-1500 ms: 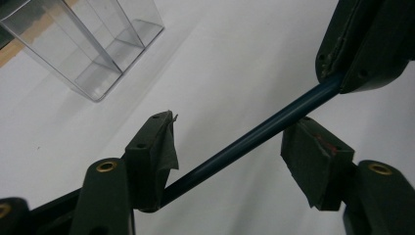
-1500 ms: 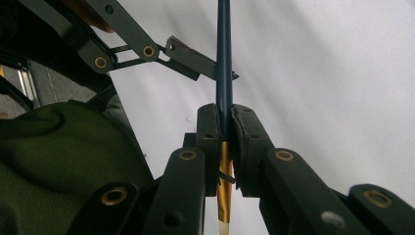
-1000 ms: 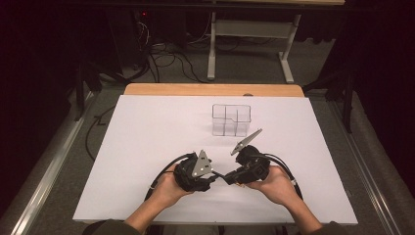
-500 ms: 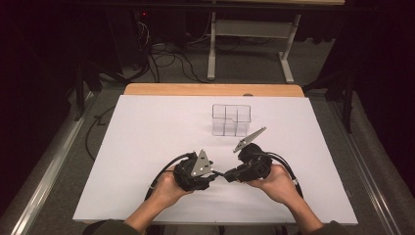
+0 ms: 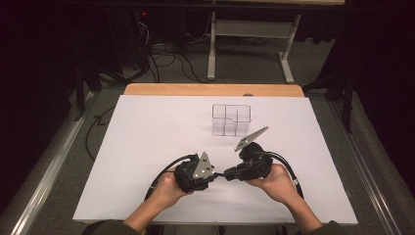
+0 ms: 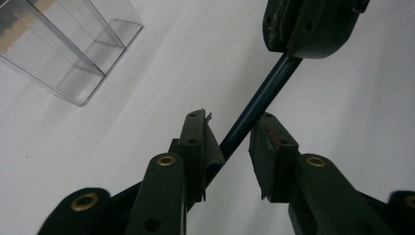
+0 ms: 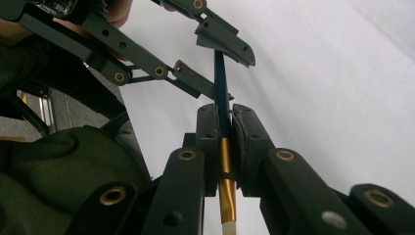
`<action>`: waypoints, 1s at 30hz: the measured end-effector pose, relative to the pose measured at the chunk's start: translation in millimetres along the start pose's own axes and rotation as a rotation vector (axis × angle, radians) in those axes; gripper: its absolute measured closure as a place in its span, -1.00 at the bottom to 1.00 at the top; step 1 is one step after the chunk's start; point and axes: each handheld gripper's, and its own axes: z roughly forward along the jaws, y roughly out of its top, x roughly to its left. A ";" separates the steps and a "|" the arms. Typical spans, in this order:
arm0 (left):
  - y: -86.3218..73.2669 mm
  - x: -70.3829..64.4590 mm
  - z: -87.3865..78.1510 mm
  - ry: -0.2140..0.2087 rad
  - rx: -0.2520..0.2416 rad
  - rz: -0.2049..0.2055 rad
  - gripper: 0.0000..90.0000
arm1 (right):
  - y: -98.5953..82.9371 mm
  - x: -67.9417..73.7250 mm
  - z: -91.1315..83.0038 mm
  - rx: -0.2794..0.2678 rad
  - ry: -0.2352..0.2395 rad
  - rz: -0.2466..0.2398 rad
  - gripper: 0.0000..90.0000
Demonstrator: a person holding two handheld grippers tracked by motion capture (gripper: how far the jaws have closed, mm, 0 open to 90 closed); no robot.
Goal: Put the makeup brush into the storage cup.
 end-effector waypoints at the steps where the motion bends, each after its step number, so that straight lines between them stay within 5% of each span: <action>1: 0.2 -0.4 0.2 0.003 0.001 0.004 0.53 | -0.1 -0.2 0.1 -0.001 -0.002 0.000 0.88; 13: 6.2 -12.5 0.7 -0.034 0.028 0.100 0.84 | 1.6 -7.4 -6.8 -0.065 -0.003 0.015 0.74; 20: 5.2 -8.5 -0.6 -0.043 0.034 0.066 0.86 | 3.6 -12.4 -8.3 -0.100 -0.023 0.058 0.40; 30: 2.1 -1.8 -1.2 -0.071 0.021 0.007 0.86 | -2.2 -15.1 -17.8 -0.204 -0.093 0.056 0.00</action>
